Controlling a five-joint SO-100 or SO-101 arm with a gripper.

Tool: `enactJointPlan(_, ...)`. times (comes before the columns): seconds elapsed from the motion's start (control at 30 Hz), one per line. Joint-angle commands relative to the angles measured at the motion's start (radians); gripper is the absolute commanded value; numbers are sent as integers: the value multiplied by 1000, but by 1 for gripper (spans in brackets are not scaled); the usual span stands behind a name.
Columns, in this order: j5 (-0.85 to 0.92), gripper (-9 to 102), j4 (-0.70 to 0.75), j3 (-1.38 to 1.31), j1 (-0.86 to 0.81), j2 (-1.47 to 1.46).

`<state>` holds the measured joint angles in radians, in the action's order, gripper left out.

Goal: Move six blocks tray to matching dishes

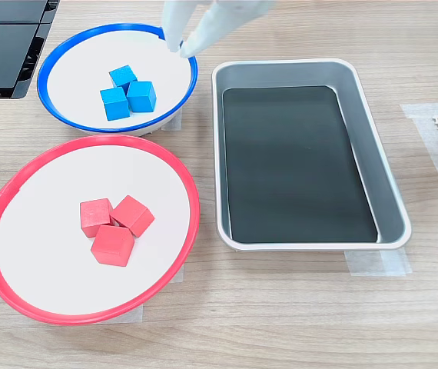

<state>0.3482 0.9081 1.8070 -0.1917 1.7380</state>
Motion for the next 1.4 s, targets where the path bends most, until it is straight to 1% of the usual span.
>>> enactJointPlan(0.0,-322,0,-160,233,67,252)
enactJointPlan(0.13,-391,0,-236,629,169,634)
enactJointPlan(0.2,-413,0,-264,802,183,822)
enactJointPlan(0.27,-414,0,-258,969,176,1025)
enactJointPlan(0.33,-403,0,-178,1103,150,1246)
enactJointPlan(0.47,-391,0,-71,1206,117,1457)
enactJointPlan(0.5,-390,0,-23,1215,107,1500)
enactJointPlan(0.53,-397,0,60,1215,101,1565)
enactJointPlan(0.6,-402,0,92,1215,106,1589)
enactJointPlan(1.37,-400,0,92,1215,103,1589)
